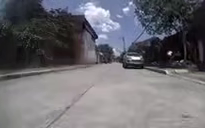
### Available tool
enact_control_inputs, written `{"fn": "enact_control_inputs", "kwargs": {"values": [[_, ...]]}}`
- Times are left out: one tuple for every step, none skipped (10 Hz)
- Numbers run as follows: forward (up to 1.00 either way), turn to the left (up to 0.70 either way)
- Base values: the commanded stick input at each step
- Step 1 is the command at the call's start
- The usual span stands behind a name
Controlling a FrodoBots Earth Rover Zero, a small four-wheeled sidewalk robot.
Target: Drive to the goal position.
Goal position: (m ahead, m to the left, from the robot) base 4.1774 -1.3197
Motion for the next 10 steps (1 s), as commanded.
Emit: {"fn": "enact_control_inputs", "kwargs": {"values": [[1.0,0.0],[1.0,0.0],[1.0,0.0],[1.0,0.0],[1.0,0.0],[1.0,0.0],[1.0,0.0],[1.0,-0.37],[1.0,-0.4],[1.0,-0.4]]}}
